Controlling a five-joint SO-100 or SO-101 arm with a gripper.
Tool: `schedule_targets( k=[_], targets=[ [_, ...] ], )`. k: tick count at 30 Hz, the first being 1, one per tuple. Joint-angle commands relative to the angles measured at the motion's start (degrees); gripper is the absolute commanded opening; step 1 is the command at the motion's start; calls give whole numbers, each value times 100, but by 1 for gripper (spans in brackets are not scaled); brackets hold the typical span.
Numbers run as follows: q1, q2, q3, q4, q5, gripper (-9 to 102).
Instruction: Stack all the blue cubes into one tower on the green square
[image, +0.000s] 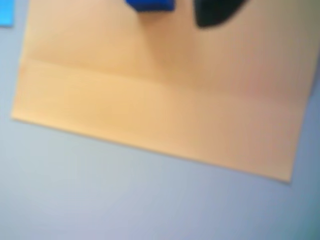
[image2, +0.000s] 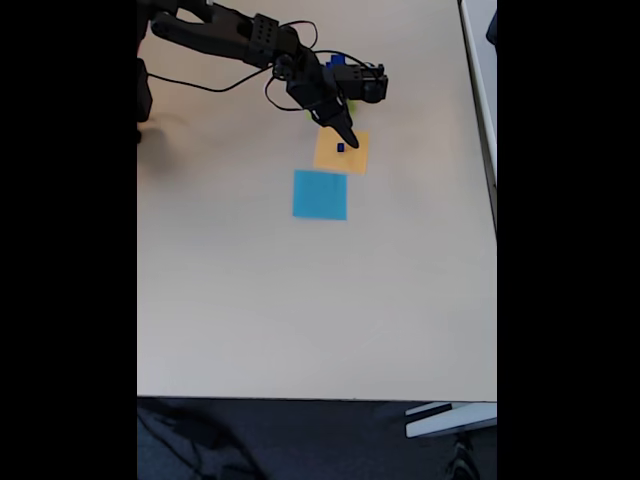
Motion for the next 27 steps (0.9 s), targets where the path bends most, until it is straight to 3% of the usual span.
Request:
schedule_targets(
  k=[1, 7, 27],
  targets=[
    [-44, 0, 88, -352, -9, 23],
    [-105, 114, 809, -1011, 123, 23],
    [-105, 167, 1116, -1230, 97, 19]
  ],
)
